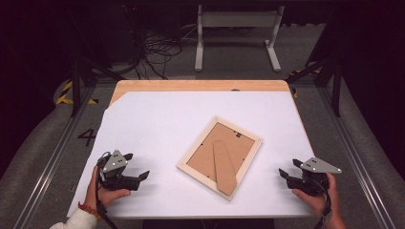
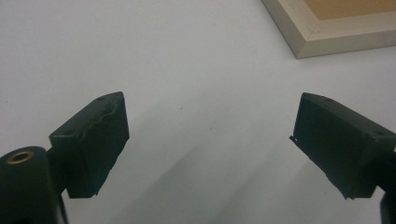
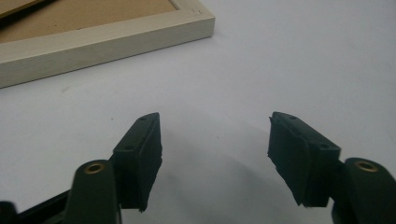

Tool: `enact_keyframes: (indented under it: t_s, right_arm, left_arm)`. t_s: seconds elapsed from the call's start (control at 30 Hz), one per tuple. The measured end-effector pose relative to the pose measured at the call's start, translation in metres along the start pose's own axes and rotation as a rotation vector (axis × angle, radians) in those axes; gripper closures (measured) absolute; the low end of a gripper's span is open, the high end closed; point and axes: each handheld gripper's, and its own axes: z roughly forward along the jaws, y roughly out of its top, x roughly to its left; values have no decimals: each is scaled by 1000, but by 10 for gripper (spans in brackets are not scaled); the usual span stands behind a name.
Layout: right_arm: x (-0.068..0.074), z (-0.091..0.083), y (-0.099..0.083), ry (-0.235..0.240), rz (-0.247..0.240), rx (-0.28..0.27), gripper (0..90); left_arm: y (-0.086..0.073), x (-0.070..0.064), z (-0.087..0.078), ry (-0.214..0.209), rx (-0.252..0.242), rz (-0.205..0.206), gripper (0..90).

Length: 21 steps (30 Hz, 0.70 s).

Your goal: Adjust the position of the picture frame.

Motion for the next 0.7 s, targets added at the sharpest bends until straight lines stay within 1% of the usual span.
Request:
enact_keyframes:
  t_s: [0.03,0.07,0.1,0.13,0.2,0.27,0.3,0.33,0.37,0.4,0.43,0.53,0.6,0.63,0.67,0.7]
  right_arm:
    - [0,0,1,0,-3,0,410]
    - [1,0,2,0,-5,1,451]
    - [1,0,3,2,-7,-3,486]
    - [1,0,4,6,-5,-11,535]
    - [2,0,6,20,6,-18,602]
    - [3,2,9,29,13,-14,645]
    - [4,3,10,30,7,-12,665]
    - [6,4,11,33,-1,-9,689]
    - [8,6,13,35,-11,-8,714]
    - [10,8,16,42,-19,-6,744]
    - [11,10,18,46,-22,-6,755]
    - [17,17,25,62,-31,-5,802]
    - [20,21,28,67,-39,-4,827]
    - [21,22,29,71,-40,-3,841]
    - [23,25,32,77,-41,-4,862]
    - [24,27,34,78,-39,-2,874]
  left_arm:
    - [1,-2,1,-1,6,-4,130]
    - [2,-2,3,12,19,3,152]
    - [4,-3,6,18,46,6,169]
    - [5,-4,7,17,58,19,191]
    - [7,-3,7,22,53,26,228]
    - [10,-3,8,11,36,22,277]
    - [11,-2,9,7,35,25,288]
    - [12,-3,10,1,33,27,321]
    - [14,-2,11,-9,24,37,379]
    - [15,-2,12,-14,25,37,416]
    - [16,-2,14,-29,31,37,442]
    - [20,-3,19,-57,34,54,587]
    - [22,-4,22,-60,38,61,662]
    - [23,-4,25,-70,40,60,700]
    - [24,-5,27,-73,44,58,756]
    - [26,-6,29,-69,55,63,789]
